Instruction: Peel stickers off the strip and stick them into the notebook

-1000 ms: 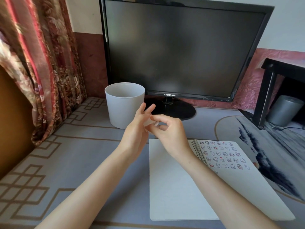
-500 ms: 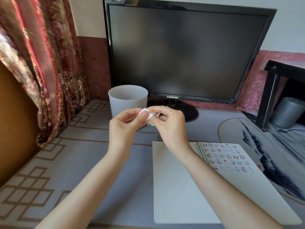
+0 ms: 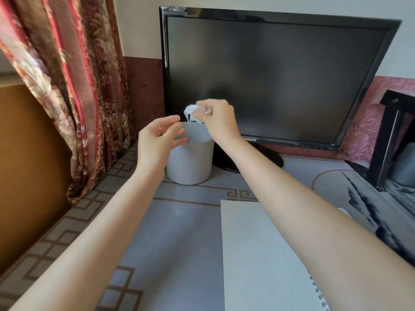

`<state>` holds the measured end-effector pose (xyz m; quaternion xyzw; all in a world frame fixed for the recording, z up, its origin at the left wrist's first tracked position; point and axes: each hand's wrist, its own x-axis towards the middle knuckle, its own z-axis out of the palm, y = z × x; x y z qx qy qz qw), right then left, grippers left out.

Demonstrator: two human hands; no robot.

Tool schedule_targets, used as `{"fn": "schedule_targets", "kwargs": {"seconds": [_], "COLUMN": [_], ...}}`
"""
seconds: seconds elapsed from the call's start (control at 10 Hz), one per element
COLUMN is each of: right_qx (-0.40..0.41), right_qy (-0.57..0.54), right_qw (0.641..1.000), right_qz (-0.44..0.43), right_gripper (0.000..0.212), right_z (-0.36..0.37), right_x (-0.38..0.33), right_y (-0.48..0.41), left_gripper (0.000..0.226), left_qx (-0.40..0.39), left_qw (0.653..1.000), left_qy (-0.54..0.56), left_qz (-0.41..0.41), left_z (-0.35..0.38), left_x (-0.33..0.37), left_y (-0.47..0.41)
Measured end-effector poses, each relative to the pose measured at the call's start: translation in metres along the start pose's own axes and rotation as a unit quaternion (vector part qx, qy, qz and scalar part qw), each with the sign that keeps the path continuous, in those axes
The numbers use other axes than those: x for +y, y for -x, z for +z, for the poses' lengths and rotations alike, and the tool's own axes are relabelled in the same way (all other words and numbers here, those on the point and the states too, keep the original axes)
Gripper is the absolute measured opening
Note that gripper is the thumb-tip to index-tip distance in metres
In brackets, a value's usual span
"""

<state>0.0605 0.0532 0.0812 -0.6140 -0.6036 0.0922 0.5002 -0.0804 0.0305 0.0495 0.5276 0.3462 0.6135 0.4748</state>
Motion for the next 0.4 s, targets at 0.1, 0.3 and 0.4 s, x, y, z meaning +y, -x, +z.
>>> {"fn": "schedule_targets", "kwargs": {"seconds": [0.1, 0.3, 0.4], "right_qx": [-0.061, -0.047, -0.027], "right_qy": [0.156, 0.023, -0.041], "right_qw": [0.986, 0.999, 0.999], "right_qz": [0.008, 0.011, 0.019], "right_gripper": [0.044, 0.024, 0.019], "right_z": [0.006, -0.026, -0.057], "right_x": [0.009, 0.005, 0.004], "right_y": [-0.006, 0.018, 0.042], "left_gripper": [0.018, 0.021, 0.02], "left_qx": [-0.003, -0.025, -0.042], "left_qw": [1.0, 0.999, 0.998], "left_qy": [-0.025, -0.029, -0.031], "left_qz": [-0.002, -0.022, -0.027], "left_z": [-0.007, -0.012, -0.01], "left_x": [-0.009, -0.018, -0.014], "left_y": [0.001, 0.008, 0.016]}}
